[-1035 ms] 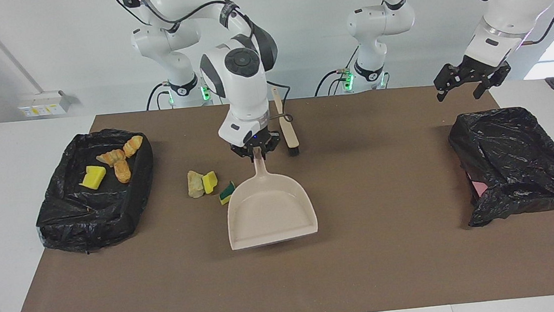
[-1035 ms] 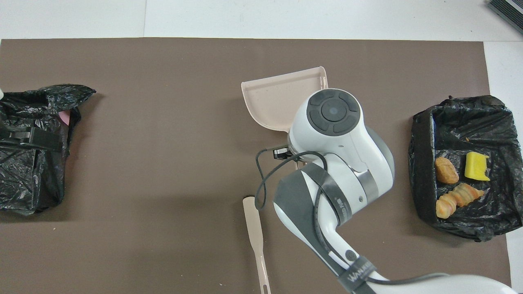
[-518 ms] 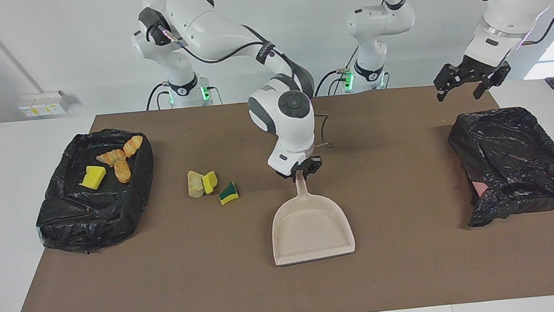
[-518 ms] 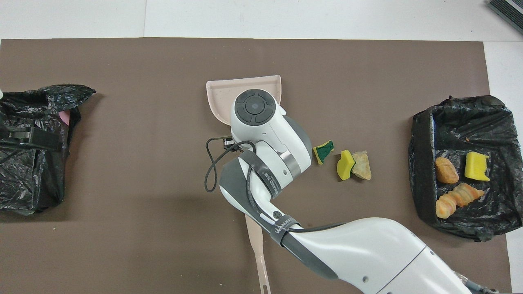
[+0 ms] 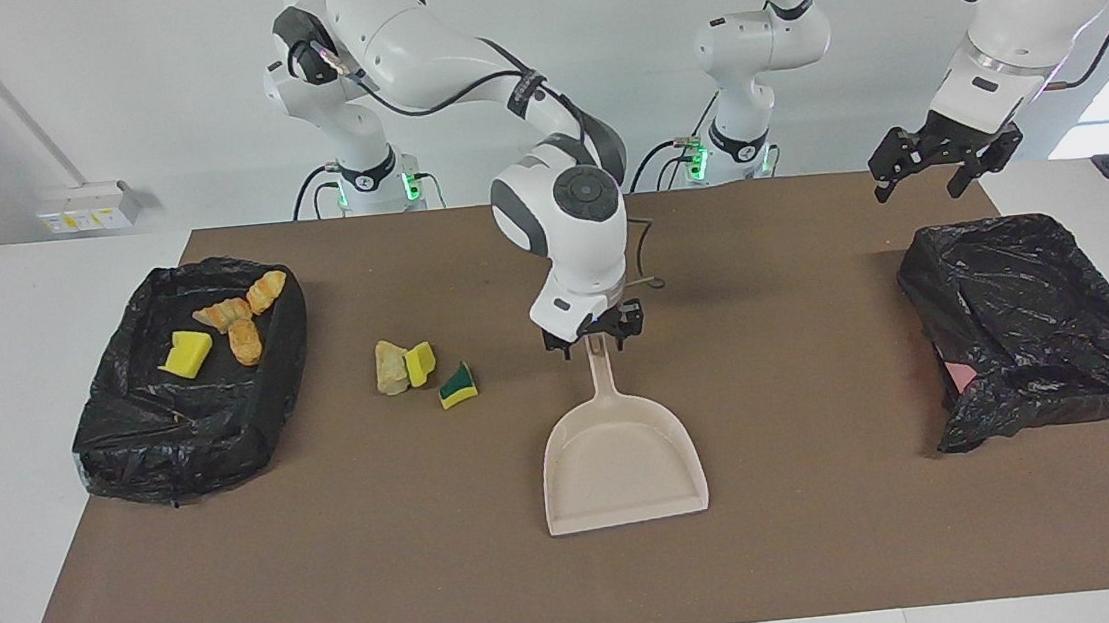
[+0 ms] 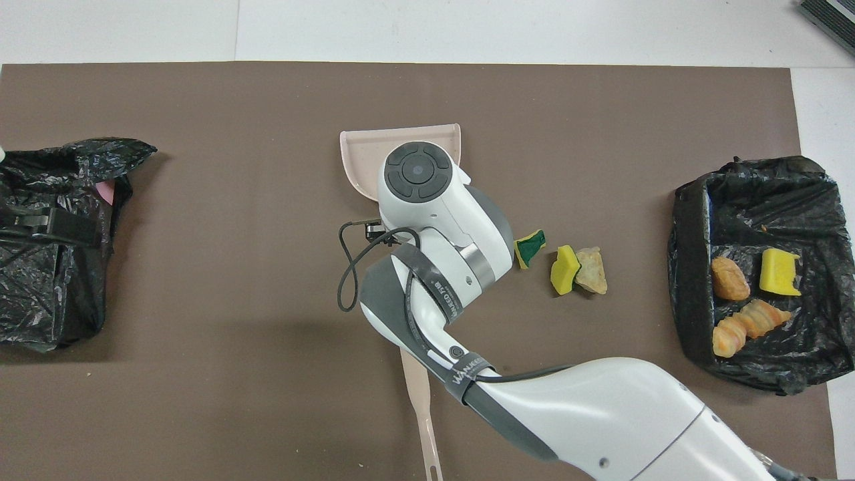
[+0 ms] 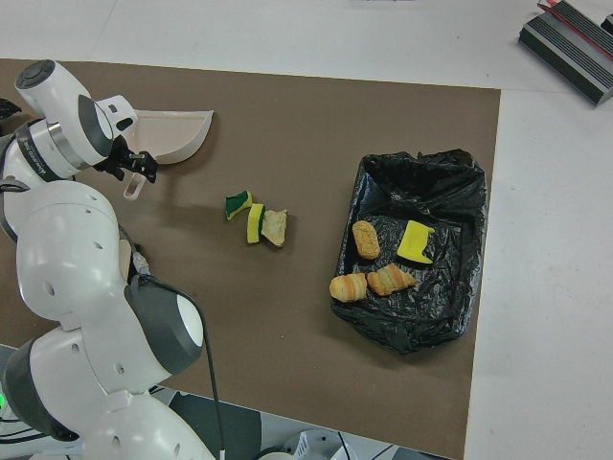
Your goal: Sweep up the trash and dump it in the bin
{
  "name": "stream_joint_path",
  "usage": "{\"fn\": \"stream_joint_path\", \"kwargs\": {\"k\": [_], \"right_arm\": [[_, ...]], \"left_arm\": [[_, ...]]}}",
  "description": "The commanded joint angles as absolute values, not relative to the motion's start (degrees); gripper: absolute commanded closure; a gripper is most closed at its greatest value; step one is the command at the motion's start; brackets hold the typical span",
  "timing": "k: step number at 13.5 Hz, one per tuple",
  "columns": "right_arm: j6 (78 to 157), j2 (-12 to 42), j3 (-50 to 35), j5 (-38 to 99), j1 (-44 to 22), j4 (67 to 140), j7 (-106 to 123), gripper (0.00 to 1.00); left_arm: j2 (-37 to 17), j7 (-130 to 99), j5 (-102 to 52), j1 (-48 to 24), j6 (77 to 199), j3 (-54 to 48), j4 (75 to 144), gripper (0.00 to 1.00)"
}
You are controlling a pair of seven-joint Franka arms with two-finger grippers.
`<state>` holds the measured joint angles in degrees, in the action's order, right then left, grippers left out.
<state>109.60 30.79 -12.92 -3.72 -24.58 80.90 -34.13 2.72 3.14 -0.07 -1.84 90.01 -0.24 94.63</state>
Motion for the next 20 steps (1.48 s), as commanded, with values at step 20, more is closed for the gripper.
{"fn": "stream_joint_path", "kwargs": {"k": [20], "right_arm": [[131.0,-6.7,-13.4,17.1,-39.0,140.9,-26.2,0.0]], "left_arm": [[2.5,3.1,0.9,-1.7,89.0,-0.4,93.5,0.0]]}}
